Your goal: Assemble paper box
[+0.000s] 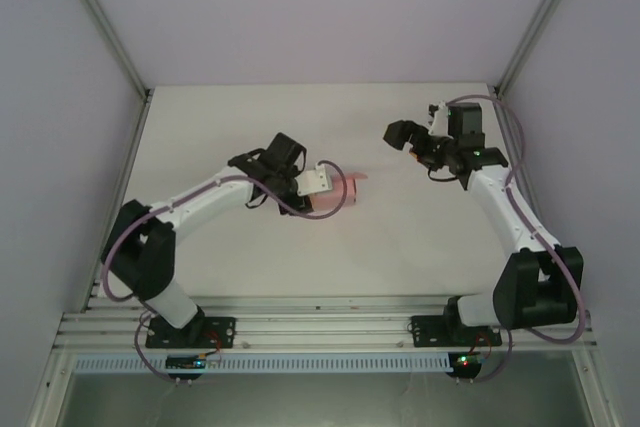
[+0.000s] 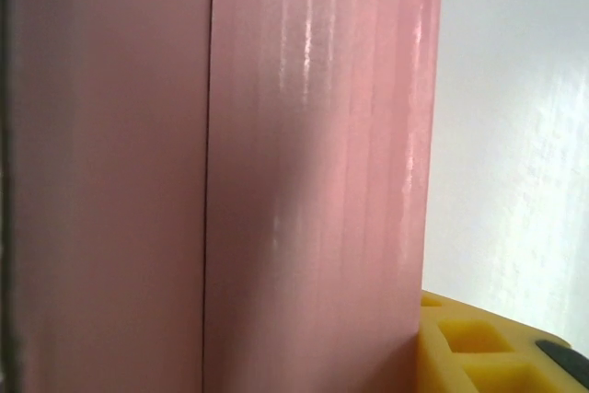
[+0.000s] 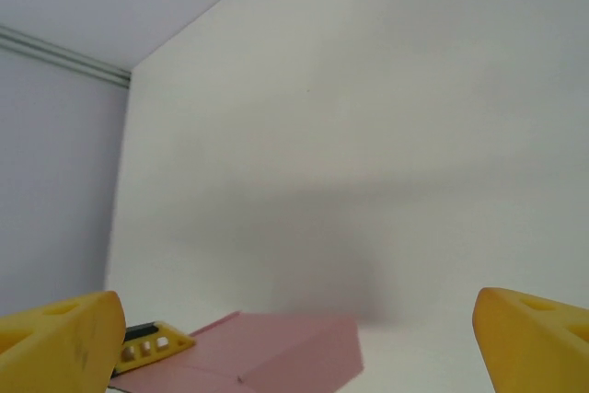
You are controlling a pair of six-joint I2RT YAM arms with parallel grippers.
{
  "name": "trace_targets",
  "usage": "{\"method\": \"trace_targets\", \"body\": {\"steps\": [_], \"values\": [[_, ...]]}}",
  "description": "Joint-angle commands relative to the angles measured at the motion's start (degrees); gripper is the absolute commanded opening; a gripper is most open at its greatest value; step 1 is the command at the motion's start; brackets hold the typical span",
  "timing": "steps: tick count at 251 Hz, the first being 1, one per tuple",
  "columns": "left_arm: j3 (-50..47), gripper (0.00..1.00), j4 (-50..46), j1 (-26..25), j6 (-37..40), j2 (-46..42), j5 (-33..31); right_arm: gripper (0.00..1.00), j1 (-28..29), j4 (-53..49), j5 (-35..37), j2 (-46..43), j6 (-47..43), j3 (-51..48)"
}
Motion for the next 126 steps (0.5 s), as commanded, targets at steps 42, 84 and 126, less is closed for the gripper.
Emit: {"method": "trace_targets", "body": {"steps": [42,84,126], "values": [[7.82,0.44,-16.16,2.13,-0.68,9.02,5.97,0.99,0.44,5.41,-4.44,-3.52,-22.10,-6.08],[7.96,0.44,-15.79,2.30,0.70,8.96,8.17,0.97,2.66,4.58,-11.12,-4.29,-30.46,-7.39],[8.39,0.44,-16.05,2.27,0.99,8.98,8.14,0.90,7.88,-2.30,-10.34,-1.73,-38.46,-4.56]]}}
